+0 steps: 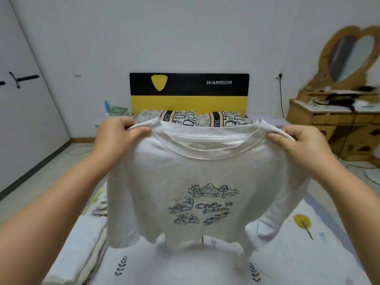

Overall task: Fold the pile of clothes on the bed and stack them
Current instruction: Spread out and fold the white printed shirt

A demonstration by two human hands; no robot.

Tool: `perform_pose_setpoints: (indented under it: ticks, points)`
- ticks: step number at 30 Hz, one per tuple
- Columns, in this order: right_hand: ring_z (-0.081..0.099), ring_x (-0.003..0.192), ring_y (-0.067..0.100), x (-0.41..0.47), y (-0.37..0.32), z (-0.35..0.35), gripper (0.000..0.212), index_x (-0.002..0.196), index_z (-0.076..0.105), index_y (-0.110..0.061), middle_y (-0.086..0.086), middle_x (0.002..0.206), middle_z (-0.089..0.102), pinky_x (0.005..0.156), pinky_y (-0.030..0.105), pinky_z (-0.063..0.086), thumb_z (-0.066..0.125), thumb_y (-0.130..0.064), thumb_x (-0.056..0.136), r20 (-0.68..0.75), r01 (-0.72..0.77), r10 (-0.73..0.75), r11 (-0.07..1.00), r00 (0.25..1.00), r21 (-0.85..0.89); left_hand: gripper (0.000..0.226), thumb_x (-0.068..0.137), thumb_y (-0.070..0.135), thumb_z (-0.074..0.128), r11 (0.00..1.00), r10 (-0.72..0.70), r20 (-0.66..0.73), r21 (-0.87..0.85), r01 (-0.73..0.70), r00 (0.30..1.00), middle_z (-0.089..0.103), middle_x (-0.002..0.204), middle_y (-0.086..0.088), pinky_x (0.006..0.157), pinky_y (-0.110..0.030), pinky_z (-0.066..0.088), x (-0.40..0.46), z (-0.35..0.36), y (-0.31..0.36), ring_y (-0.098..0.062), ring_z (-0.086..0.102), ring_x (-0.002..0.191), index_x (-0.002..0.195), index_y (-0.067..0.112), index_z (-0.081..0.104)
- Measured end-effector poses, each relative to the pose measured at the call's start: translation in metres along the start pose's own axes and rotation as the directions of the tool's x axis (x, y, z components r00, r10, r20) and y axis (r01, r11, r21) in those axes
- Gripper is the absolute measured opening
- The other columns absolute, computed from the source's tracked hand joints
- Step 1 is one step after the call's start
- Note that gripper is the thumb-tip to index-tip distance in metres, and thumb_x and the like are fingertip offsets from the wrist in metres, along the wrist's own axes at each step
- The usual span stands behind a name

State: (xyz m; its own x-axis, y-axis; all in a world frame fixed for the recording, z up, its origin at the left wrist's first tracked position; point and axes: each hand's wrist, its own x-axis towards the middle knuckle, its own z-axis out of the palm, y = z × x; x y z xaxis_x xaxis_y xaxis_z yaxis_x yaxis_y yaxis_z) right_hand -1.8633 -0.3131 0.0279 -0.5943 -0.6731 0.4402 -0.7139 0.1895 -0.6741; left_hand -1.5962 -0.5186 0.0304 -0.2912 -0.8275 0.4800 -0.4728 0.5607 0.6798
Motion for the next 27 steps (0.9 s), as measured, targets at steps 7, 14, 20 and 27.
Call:
perform_pose_setpoints:
  ticks: [7, 14, 20, 27]
  points:
    - [0.041, 0.042, 0.005, -0.032, -0.064, -0.060, 0.038, 0.060, 0.056, -0.009, -0.008, 0.041, 0.048, 0.039, 0.018, 0.032, 0.066, -0.038, 0.083, -0.038, 0.080, -0.080, 0.997, 0.996, 0.001, 0.033, 0.079, 0.034, 0.068, 0.989, 0.147, -0.075, 0.024, -0.146, 0.986, 0.043, 0.050, 0.005, 0.048, -0.025, 0.029, -0.015, -0.075, 0.042, -0.008, 0.037, 0.050, 0.063, 0.006, 0.060]
    - [0.051, 0.052, 0.016, -0.028, -0.077, -0.081, 0.033, 0.068, 0.064, -0.020, 0.004, 0.055, 0.059, 0.053, 0.023, 0.040, 0.070, -0.052, 0.074, -0.058, 0.109, -0.107, 0.993, 0.993, 0.036, 0.031, 0.080, 0.034, 0.068, 0.977, 0.214, -0.078, 0.020, -0.213, 0.974, 0.045, 0.044, 0.010, 0.046, -0.023, 0.030, -0.007, -0.084, 0.050, -0.004, 0.036, 0.042, 0.061, 0.011, 0.060]
    - [0.038, 0.052, 0.015, -0.027, -0.003, 0.000, 0.038, 0.056, 0.051, -0.011, 0.003, 0.054, 0.045, 0.050, 0.029, 0.023, 0.070, -0.032, 0.081, 0.219, -0.111, 0.120, 0.992, 0.968, -0.052, 0.026, 0.081, 0.031, 0.068, 0.989, 0.093, 0.248, 0.093, -0.119, 0.964, 0.050, 0.053, 0.000, 0.050, -0.028, 0.028, -0.017, 0.012, -0.021, -0.015, 0.040, 0.052, 0.062, 0.014, 0.062]
    - [0.041, 0.055, 0.017, -0.043, 0.136, 0.111, 0.042, 0.053, 0.044, -0.014, 0.000, 0.052, 0.043, 0.054, 0.032, 0.026, 0.069, -0.033, 0.082, 0.333, -0.267, 0.316, 0.946, 0.888, -0.186, 0.034, 0.084, 0.030, 0.066, 0.973, -0.042, 0.400, 0.223, -0.053, 0.915, 0.050, 0.053, 0.004, 0.053, -0.031, 0.030, -0.046, 0.122, -0.121, -0.016, 0.049, 0.057, 0.055, 0.021, 0.051]
